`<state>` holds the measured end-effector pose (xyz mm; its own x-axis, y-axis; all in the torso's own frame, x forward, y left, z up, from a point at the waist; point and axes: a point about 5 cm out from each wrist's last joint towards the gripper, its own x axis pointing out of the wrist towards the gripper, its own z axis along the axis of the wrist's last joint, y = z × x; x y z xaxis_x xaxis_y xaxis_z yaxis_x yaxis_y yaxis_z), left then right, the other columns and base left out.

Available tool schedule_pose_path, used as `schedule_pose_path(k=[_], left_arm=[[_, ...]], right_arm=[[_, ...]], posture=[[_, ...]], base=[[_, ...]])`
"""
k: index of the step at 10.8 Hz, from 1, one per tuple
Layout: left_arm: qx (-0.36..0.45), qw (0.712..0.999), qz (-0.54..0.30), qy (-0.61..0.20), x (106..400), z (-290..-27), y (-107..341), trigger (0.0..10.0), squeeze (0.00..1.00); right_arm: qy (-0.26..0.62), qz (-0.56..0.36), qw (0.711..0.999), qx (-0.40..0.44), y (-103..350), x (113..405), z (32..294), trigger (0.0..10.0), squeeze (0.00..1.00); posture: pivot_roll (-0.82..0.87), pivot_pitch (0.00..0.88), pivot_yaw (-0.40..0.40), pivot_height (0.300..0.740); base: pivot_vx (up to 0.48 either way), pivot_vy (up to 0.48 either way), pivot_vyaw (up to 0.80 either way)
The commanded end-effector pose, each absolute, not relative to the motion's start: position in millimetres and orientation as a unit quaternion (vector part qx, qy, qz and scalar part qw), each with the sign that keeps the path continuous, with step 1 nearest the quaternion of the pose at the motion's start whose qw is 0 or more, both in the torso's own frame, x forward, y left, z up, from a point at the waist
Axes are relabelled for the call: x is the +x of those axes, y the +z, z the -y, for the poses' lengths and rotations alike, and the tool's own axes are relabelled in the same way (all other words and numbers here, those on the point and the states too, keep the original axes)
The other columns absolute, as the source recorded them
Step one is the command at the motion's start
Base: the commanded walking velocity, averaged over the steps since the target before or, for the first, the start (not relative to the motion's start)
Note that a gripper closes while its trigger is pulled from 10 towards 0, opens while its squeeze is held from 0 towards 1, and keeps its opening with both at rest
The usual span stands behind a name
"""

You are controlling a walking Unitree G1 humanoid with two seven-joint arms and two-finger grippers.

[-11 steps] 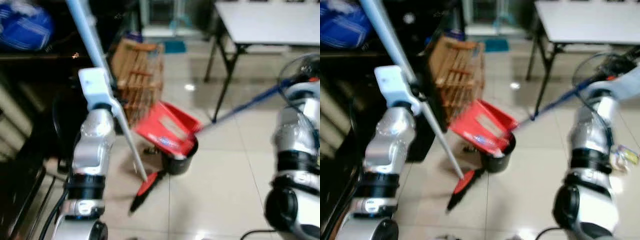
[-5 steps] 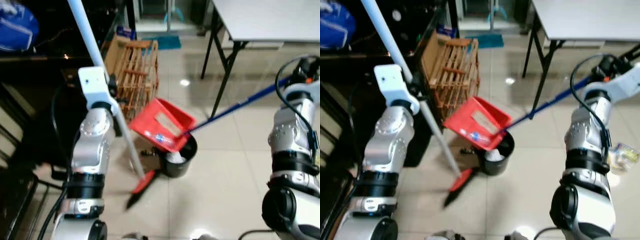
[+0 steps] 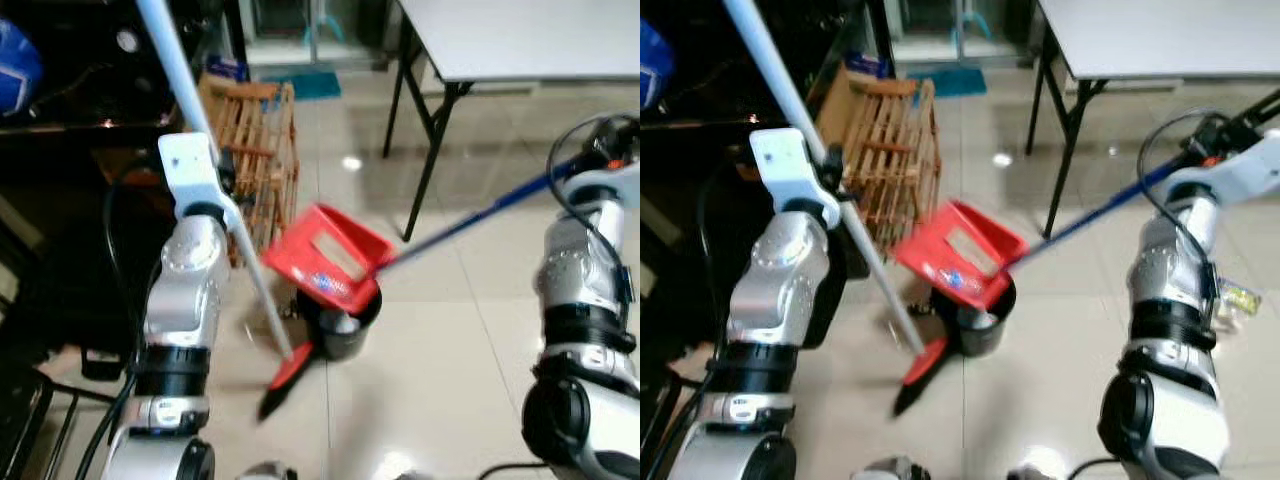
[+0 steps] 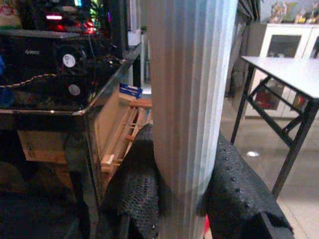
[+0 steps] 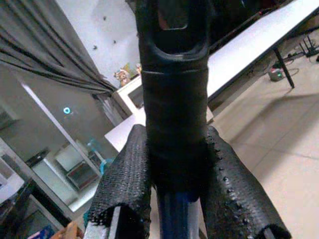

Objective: Sweep floor

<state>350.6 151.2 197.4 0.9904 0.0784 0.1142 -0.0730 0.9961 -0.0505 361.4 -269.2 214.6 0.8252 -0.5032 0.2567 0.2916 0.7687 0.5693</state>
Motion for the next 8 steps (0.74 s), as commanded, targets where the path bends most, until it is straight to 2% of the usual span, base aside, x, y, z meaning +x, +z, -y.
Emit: schedule_pose_path(k=[1, 8], left_arm=[[-0.017, 0.996, 0.082, 0.025, 351.1, -145.2, 209.0, 10.0, 0.00], [-0.019, 0.996, 0.084, 0.024, 350.3, -144.1, 210.8, 10.0, 0.00]], right_arm=[[-0.224, 0.238, 0.904, 0.275, 230.9, 357.9, 278.3, 10.0, 0.00], [-0.220, 0.234, 0.907, 0.274, 230.5, 358.4, 278.3, 10.0, 0.00]], posture=[[0.00, 0.064, 0.056, 0.740], [0.00, 0.069, 0.055, 0.740]], base=[[0.334, 0.000, 0.00], [0.338, 0.000, 0.00]])
